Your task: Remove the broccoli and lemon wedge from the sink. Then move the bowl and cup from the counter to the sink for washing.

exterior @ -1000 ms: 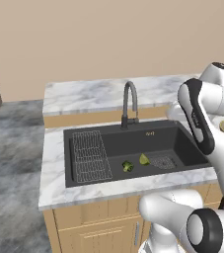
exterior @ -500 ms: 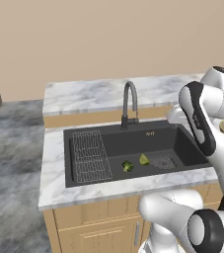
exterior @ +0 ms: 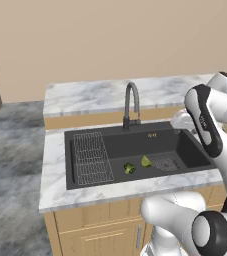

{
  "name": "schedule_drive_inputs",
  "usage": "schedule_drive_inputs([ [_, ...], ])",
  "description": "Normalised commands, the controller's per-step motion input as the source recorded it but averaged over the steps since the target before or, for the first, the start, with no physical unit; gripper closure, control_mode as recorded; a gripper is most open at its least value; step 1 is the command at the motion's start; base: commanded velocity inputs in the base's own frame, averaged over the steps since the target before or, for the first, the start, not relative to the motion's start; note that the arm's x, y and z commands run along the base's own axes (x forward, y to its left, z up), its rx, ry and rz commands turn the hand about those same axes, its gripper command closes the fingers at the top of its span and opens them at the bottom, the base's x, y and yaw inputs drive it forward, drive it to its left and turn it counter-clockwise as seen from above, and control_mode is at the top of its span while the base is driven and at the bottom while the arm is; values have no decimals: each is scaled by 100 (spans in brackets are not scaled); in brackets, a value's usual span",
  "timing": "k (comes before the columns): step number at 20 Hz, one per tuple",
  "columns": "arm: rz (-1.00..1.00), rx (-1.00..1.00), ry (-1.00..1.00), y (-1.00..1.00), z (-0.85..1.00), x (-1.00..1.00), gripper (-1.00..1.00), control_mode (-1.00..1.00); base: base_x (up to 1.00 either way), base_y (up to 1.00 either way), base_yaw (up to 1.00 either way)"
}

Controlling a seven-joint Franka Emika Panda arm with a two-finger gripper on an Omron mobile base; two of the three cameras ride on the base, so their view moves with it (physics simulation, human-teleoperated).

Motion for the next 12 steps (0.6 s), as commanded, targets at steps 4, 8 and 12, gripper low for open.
schedule_drive_inputs([
  [4,6,6,0,-5,-9,0,-100,-100,0,0,0],
  [8,4,5,0,-2,-10,0,-100,-100,0,0,0],
  [12,1,0,0,-3,-13,1,-100,-100,0,0,0],
])
